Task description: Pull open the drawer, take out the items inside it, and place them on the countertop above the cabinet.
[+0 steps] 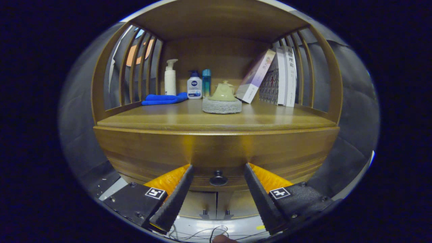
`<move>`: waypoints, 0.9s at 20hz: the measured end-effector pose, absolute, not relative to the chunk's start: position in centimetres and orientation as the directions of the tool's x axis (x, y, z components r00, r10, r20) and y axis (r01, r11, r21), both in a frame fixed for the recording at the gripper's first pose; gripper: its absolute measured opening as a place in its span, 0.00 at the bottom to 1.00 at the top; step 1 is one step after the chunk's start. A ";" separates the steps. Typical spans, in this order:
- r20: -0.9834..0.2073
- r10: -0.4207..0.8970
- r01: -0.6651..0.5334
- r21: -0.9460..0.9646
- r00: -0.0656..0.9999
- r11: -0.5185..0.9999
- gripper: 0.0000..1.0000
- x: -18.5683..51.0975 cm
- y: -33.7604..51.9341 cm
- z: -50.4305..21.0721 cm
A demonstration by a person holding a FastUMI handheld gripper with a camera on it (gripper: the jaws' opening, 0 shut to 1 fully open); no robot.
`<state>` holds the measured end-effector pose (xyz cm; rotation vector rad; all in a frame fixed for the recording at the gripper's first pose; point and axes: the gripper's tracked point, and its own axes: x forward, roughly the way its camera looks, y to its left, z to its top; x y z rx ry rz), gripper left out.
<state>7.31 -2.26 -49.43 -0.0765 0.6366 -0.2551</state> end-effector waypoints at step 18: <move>-0.491 -0.066 0.056 -0.033 0.869 0.998 0.97 6.0 0.2 -30.8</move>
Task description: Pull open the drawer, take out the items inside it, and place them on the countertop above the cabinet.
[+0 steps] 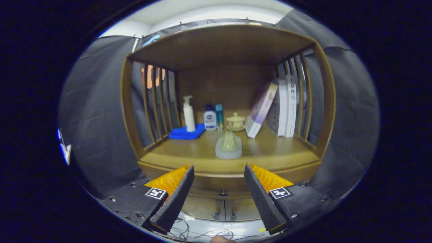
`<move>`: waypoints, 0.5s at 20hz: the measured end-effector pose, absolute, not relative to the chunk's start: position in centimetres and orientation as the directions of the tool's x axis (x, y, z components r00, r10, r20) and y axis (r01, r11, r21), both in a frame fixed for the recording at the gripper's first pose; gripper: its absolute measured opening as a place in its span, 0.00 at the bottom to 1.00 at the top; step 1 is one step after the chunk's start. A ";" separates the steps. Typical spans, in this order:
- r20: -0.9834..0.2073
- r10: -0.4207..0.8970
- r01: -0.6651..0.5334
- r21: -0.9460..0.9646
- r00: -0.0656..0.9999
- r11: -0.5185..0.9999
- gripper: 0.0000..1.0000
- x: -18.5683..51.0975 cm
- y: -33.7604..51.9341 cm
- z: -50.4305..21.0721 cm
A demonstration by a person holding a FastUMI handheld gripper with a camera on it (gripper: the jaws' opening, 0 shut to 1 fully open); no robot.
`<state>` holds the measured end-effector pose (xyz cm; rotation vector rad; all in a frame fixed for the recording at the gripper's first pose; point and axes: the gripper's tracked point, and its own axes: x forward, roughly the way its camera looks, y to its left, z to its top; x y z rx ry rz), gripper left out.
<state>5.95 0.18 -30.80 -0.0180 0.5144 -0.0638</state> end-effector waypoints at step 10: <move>-0.335 0.039 -0.059 -0.050 0.942 0.997 0.97 4.4 2.5 -14.3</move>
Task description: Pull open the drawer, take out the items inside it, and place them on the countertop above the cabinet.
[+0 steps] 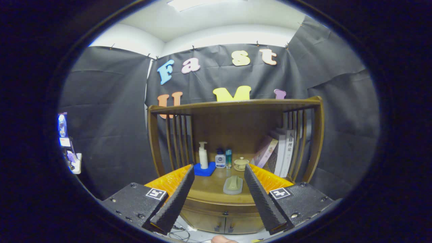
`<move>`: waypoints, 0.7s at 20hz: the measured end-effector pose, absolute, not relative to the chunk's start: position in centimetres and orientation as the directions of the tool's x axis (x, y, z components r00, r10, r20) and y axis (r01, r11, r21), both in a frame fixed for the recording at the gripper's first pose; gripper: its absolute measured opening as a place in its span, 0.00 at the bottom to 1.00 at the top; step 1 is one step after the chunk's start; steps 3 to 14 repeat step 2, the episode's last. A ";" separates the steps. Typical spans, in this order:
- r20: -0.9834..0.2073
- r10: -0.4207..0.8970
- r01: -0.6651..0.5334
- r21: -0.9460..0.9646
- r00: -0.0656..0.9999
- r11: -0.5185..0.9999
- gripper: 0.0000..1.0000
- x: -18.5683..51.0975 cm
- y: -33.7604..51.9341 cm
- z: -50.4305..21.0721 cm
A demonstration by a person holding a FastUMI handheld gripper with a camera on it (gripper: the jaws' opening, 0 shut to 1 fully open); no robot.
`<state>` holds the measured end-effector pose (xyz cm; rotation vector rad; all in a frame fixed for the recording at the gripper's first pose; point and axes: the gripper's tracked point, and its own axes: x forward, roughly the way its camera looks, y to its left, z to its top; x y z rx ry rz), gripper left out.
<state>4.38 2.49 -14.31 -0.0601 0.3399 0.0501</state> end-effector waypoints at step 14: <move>-0.318 0.043 -0.068 -0.070 0.947 0.995 0.97 3.9 2.4 -12.3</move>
